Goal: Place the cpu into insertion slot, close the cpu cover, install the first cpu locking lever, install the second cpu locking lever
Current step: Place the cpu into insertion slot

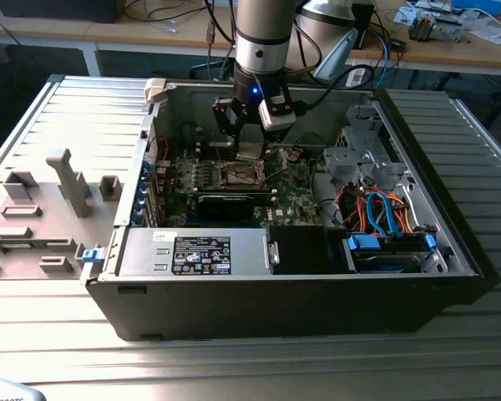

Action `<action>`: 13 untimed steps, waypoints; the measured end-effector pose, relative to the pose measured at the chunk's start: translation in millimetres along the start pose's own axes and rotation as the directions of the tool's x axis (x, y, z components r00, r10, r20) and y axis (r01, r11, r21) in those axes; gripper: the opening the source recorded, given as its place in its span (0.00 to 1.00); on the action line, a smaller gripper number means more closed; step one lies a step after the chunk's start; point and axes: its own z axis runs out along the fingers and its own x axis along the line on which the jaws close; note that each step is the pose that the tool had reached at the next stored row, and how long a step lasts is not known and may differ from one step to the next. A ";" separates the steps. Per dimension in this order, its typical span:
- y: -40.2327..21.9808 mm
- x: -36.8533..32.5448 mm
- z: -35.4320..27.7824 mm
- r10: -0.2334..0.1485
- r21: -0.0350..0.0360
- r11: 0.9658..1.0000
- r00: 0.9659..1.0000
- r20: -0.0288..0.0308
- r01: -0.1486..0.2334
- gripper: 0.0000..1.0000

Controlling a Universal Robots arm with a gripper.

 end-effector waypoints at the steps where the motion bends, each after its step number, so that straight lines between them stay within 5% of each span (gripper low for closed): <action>1: 0.0 0.0 0.0 0.001 0.000 1.000 1.000 0.000 -0.001 0.54; 13: 0.0 0.0 0.1 0.011 0.000 1.000 1.000 0.000 -0.011 0.54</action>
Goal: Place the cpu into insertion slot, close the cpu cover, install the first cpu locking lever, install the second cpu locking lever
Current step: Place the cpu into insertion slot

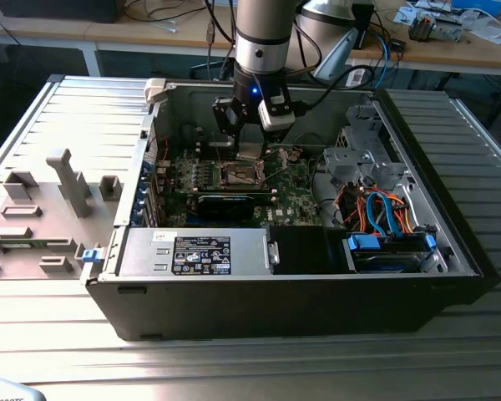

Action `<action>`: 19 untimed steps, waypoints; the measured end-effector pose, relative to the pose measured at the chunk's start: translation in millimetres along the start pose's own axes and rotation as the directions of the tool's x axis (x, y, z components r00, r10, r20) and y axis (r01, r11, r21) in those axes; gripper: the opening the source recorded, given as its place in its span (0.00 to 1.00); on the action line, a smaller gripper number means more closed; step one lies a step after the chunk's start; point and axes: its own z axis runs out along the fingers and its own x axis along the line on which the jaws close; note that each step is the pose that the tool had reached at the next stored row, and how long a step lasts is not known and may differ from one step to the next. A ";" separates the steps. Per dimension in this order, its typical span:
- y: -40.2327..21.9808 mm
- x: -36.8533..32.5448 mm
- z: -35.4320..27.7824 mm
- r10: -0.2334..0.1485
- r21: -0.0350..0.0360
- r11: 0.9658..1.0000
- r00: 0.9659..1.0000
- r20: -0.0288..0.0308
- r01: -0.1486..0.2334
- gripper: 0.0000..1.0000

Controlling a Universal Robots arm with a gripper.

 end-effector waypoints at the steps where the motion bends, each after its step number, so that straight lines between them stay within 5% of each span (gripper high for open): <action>1: 0.0 0.0 0.0 0.001 0.000 1.000 1.000 0.000 -0.001 0.54; 19: 0.0 0.0 0.0 0.010 0.000 1.000 1.000 0.000 -0.010 0.54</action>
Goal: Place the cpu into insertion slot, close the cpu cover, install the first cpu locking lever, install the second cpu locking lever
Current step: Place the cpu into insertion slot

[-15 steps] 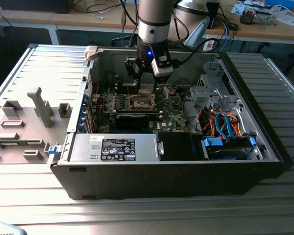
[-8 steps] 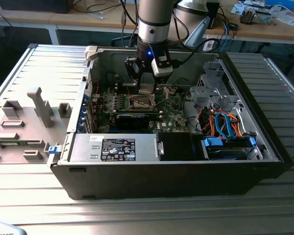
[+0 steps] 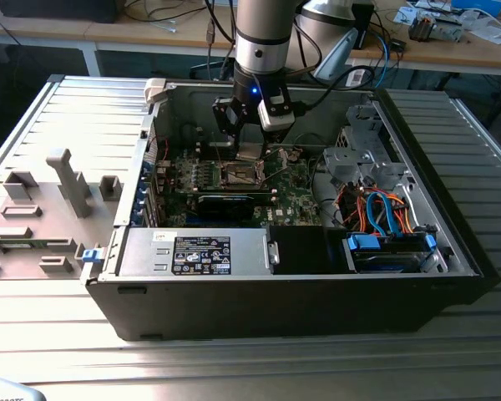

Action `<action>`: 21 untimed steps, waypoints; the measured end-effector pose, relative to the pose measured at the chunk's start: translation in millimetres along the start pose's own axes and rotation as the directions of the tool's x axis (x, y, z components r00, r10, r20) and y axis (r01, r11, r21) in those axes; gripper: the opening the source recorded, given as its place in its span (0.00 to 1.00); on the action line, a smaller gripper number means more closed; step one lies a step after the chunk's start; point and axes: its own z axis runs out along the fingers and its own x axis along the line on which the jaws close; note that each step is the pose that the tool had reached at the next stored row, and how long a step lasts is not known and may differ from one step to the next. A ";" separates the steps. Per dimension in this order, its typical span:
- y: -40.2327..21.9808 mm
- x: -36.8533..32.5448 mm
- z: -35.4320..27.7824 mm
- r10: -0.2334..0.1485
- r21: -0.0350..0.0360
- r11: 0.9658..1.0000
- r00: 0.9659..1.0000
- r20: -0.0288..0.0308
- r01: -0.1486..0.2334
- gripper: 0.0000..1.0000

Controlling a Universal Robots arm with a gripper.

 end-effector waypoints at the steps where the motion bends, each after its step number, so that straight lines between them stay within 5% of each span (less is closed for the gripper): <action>1: 0.0 0.0 0.0 0.000 0.000 1.000 1.000 0.000 0.000 0.54; 21: 0.0 0.0 0.1 0.038 -0.001 0.999 0.999 0.001 -0.038 0.54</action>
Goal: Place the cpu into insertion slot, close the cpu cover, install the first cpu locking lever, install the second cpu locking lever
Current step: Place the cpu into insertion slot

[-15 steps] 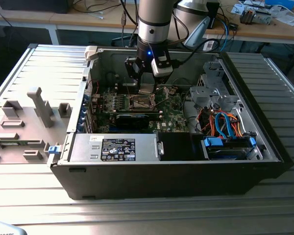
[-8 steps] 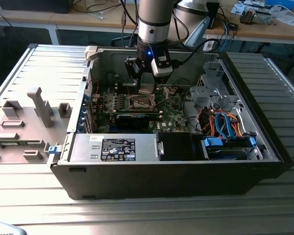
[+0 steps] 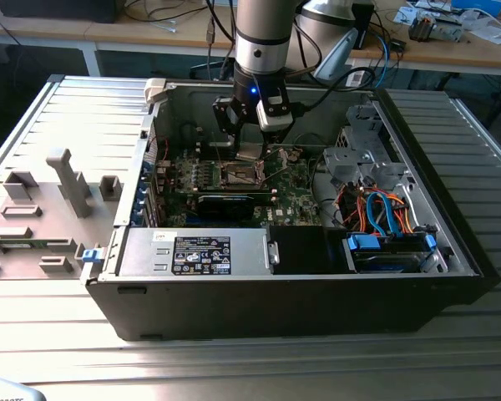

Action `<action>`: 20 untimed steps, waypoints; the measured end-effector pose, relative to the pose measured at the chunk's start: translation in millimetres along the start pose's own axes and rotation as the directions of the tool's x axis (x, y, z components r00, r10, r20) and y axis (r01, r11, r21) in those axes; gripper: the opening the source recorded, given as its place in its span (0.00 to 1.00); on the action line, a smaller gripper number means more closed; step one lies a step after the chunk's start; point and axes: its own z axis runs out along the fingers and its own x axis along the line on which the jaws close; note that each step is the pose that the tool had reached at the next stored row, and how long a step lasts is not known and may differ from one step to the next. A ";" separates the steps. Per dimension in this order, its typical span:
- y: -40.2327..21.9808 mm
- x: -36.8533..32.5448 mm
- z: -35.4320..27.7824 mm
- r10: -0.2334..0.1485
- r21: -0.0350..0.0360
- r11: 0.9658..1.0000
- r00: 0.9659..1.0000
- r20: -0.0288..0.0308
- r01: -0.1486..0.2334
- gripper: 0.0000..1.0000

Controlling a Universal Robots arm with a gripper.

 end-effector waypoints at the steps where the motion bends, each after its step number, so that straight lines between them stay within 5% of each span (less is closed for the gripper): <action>1: 0.0 0.0 0.0 0.000 0.000 1.000 1.000 0.000 0.000 0.54; 20: 0.0 0.0 0.1 0.046 -0.001 0.999 0.999 0.001 -0.046 0.54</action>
